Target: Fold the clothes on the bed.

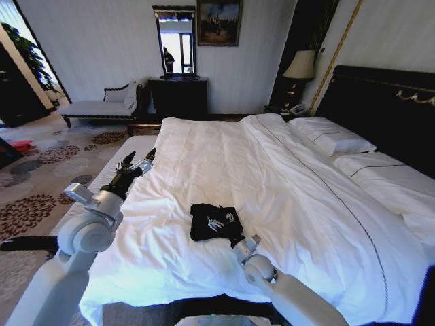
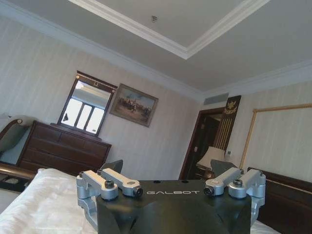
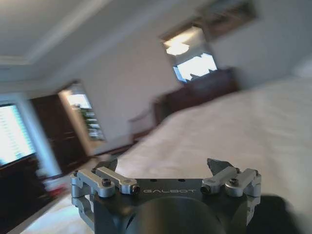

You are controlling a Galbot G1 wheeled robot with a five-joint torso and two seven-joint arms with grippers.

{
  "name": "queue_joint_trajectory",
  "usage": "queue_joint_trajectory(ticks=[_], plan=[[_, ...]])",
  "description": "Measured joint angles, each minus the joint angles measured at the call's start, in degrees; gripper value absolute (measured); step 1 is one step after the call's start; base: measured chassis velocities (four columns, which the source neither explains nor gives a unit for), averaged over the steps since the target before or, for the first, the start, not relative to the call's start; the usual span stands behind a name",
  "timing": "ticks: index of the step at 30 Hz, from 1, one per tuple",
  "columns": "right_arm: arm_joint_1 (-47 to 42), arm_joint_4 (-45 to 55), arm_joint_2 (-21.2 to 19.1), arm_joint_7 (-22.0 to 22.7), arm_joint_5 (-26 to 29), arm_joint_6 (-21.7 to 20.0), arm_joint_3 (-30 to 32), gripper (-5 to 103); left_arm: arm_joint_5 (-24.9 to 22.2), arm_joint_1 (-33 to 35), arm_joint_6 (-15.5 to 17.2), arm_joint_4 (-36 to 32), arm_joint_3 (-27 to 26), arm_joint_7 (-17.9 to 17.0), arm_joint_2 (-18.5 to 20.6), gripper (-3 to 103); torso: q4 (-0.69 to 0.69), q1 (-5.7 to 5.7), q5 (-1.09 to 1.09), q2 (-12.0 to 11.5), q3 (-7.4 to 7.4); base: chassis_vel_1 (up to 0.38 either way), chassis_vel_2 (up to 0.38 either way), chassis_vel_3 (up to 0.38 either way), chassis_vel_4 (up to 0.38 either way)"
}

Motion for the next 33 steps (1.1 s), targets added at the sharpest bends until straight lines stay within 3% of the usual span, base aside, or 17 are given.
queue_joint_trajectory(ticks=[3,5,10,11,12,13,15,17,19,20,21,22,23,25,27,30,33], plan=[[-0.06,0.15,0.41,3.0,3.08,-1.28,1.94,99,-0.01,0.27,0.02,-0.07,-0.35,-0.03,-0.01,100,0.0,0.0,0.0,0.0,0.0,0.0,0.0,0.0,0.0],[-0.57,1.1,0.53,6.04,5.45,-2.91,6.62,100,-0.21,0.85,0.04,0.83,-1.47,-0.12,-0.11,100,0.01,0.0,0.01,0.0,0.0,0.0,0.0,0.0,0.0],[-2.37,1.61,-0.86,6.3,1.47,-3.84,13.51,100,1.17,2.21,0.25,4.37,-2.3,-1.48,-0.6,100,0.01,0.0,-0.01,0.0,0.0,0.0,0.0,0.0,0.0],[-3.54,1.86,-1.38,6.17,-0.66,-4.09,16.01,100,3.63,3.22,-0.05,5.86,-2.33,-1.48,-0.85,100,0.0,0.0,0.02,0.0,0.0,0.0,0.0,0.0,0.0],[-6.28,2.43,-2.21,5.46,-4.7,-4.49,21.63,100,10.11,6.08,-1.64,8.85,-2.44,-0.42,-1.67,100,-0.03,0.01,-0.03,0.0,0.0,0.0,0.0,0.0,0.0],[-8.3,2.83,-2.43,4.47,-6.79,-4.22,25.2,100,13.53,8.36,-2.77,10.02,-2.54,0.15,-2.37,100,-0.02,0.01,-0.02,0.0,0.0,0.0,0.0,0.0,0.0],[-9.46,2.94,-2.48,3.85,-7.54,-3.89,27.13,100,15.12,9.91,-3.3,10.46,-2.57,0.25,-2.85,100,-0.01,0.01,-0.01,0.0,0.0,0.0,0.0,0.0,0.0],[-15.29,4.19,-2.34,0.99,-10.78,-2.05,35.96,100,18.99,16.39,-5.25,9.86,-1.76,0.05,-5.24,100,0.02,0.01,-0.02,0.0,0.0,0.0,0.0,0.0,0.0],[-19.85,6.15,-1.74,-0.68,-13.26,0.24,40.58,100,22.98,20.92,-7.29,7.27,-0.16,-0.33,-7.45,100,0.01,-0.01,-0.01,0.01,-0.02,0.0,0.0,0.0,0.0],[-19.85,6.15,-1.74,-0.68,-13.26,0.24,40.58,100,22.98,20.92,-7.29,7.27,-0.16,-0.33,-7.45,100,0.01,-0.01,-0.01,0.01,-0.02,0.0,0.0,0.0,0.0],[-22.12,7.41,-1.2,-1.47,-14.63,0.94,42.45,100,25.49,22.83,-8.93,5.92,0.69,-0.51,-8.46,100,0.0,-0.01,0.02,0.01,-0.02,0.0,0.0,0.0,0.0],[-25.87,9.94,-0.03,-3.19,-16.61,2.1,45.03,100,29.35,25.58,-12.55,4.02,2.02,-0.82,-9.87,100,0.0,-0.01,0.02,0.01,-0.02,0.0,0.0,0.0,0.0],[-25.87,9.94,-0.03,-3.19,-16.61,2.1,45.03,100,29.35,25.58,-12.55,4.02,2.02,-0.82,-9.87,100,0.0,-0.01,0.02,0.01,-0.02,0.0,0.0,0.0,0.0],[-31.88,14.53,2.56,-5.06,-19.21,3.69,47.86,100,34.48,29.57,-16.89,1.45,3.62,-0.66,-11.39,100,-0.02,-0.01,0.01,0.01,-0.01,0.0,0.0,0.0,0.0],[-33.26,15.63,3.51,-5.4,-19.89,4.14,48.45,100,35.57,30.66,-17.9,0.82,3.99,-0.52,-11.7,100,-0.01,-0.01,0.0,0.01,-0.02,0.0,0.0,0.0,0.0],[-38.88,21.3,9.15,-6.08,-24.5,5.14,50.08,100,41.43,36.14,-21.75,-2.56,4.9,0.35,-13.51,100,0.01,-0.02,-0.01,0.02,-0.02,0.0,0.0,0.0,0.0],[-40.12,23.02,10.97,-6.12,-25.78,5.14,50.08,100,42.87,37.64,-22.85,-3.54,5.16,1.15,-14.29,100,0.01,-0.02,0.0,0.02,-0.02,0.0,0.0,0.0,0.0]])
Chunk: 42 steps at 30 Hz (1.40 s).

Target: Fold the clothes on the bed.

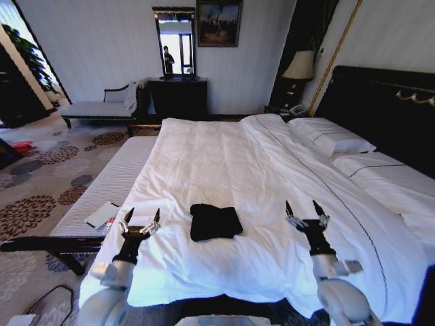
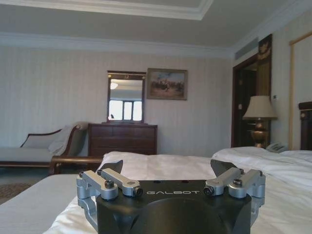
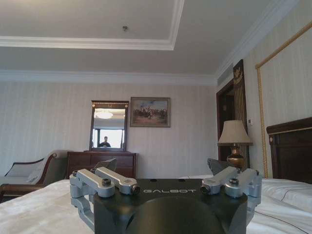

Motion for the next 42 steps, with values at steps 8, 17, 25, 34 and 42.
queue_joint_trajectory(ticks=[8,17,25,34,42], plan=[[-2.53,2.19,3.23,-0.6,-2.59,-0.24,-0.54,100,0.97,3.49,-2.95,-1.57,1.39,3.31,-2.07,100,-0.01,0.01,0.0,-0.01,0.01,0.0,0.0,0.0,0.0],[-2.4,2.2,3.2,-0.66,-2.58,-0.23,-0.75,100,0.58,3.44,-2.97,-1.68,1.43,3.44,-2.1,100,-0.01,0.02,-0.01,-0.01,0.02,0.0,0.0,0.0,0.0],[-2.26,2.04,3.12,-0.66,-2.49,-0.23,-0.85,100,0.41,3.29,-2.89,-1.67,1.4,3.44,-2.04,100,-0.01,0.02,-0.01,-0.01,0.02,0.0,0.0,0.0,0.0],[-2.19,1.96,3.07,-0.64,-2.39,-0.24,-0.9,100,0.33,3.21,-2.75,-1.62,1.38,3.42,-2.01,100,-0.01,0.02,-0.01,-0.01,0.02,0.0,0.0,0.0,0.0],[-2.15,1.9,3.04,-0.61,-2.33,-0.26,-0.94,100,0.29,3.17,-2.71,-1.57,1.37,3.41,-1.98,100,-0.01,0.02,-0.01,-0.01,0.02,0.0,0.0,0.0,0.0]])
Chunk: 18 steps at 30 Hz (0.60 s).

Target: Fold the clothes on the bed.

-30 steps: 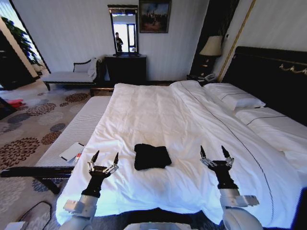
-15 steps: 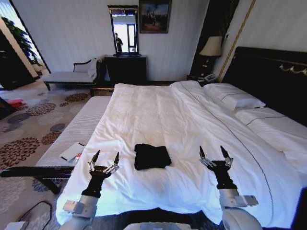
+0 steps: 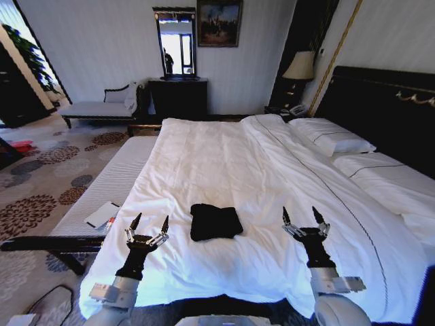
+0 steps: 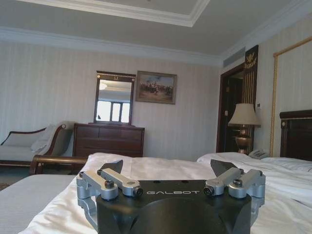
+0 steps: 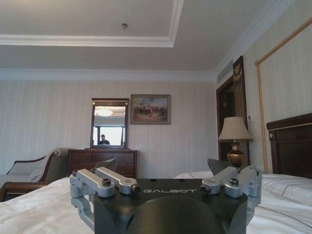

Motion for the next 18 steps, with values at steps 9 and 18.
queue_joint_trajectory(ticks=[9,18], plan=[[0.03,-0.03,-0.02,0.03,0.04,-0.03,-0.01,100,-0.03,-0.01,0.03,0.03,0.0,-0.01,0.02,100,0.0,0.0,0.0,0.0,0.0,0.0,0.0,0.0,0.0],[0.04,-0.03,-0.02,0.06,0.06,-0.06,-0.02,100,-0.04,-0.01,0.07,0.03,-0.01,-0.02,0.02,100,0.0,0.0,0.0,0.0,0.0,0.0,0.0,0.0,0.0]])
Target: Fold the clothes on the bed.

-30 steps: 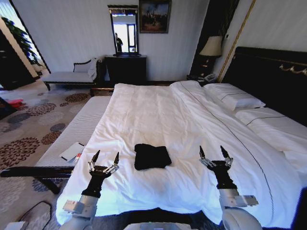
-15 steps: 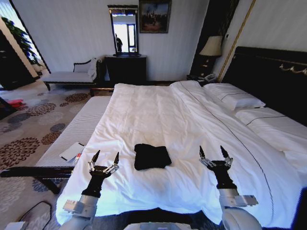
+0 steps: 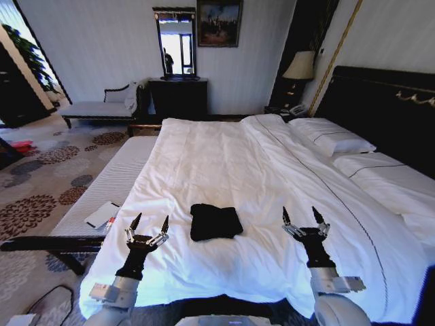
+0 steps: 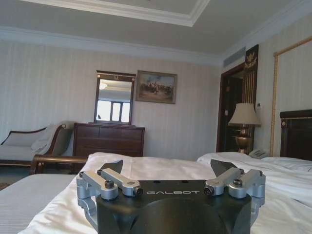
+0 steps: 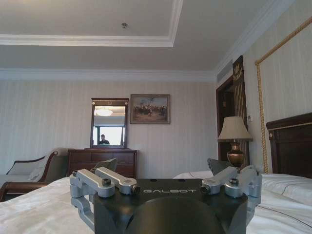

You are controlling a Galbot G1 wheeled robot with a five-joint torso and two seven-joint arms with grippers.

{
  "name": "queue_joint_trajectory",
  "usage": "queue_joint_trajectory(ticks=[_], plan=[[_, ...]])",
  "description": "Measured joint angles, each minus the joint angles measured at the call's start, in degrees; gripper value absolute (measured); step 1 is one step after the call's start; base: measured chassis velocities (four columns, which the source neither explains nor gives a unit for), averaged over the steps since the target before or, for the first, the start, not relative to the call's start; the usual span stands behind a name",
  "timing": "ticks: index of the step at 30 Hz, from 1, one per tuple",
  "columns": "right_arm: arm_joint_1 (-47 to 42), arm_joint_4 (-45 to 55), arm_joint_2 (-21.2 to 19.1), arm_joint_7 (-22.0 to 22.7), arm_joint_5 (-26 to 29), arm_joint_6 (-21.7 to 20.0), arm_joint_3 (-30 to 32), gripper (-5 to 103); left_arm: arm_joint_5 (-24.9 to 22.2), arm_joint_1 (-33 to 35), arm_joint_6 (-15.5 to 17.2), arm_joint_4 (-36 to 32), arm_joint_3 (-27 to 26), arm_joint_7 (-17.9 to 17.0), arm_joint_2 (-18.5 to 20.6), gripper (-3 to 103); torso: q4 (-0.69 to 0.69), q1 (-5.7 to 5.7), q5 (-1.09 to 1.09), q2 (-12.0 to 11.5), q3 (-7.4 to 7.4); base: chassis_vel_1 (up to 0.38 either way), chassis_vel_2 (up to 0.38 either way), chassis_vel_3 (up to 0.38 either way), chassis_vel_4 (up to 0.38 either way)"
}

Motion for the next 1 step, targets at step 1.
queue_joint_trajectory(ticks=[1], plan=[[0.0,0.0,0.0,0.0,0.0,0.0,0.0,100,0.0,0.0,0.0,0.0,0.0,0.0,0.0,100,0.0,0.0,0.0,0.0,0.0,0.0,0.0,0.0,0.0]])
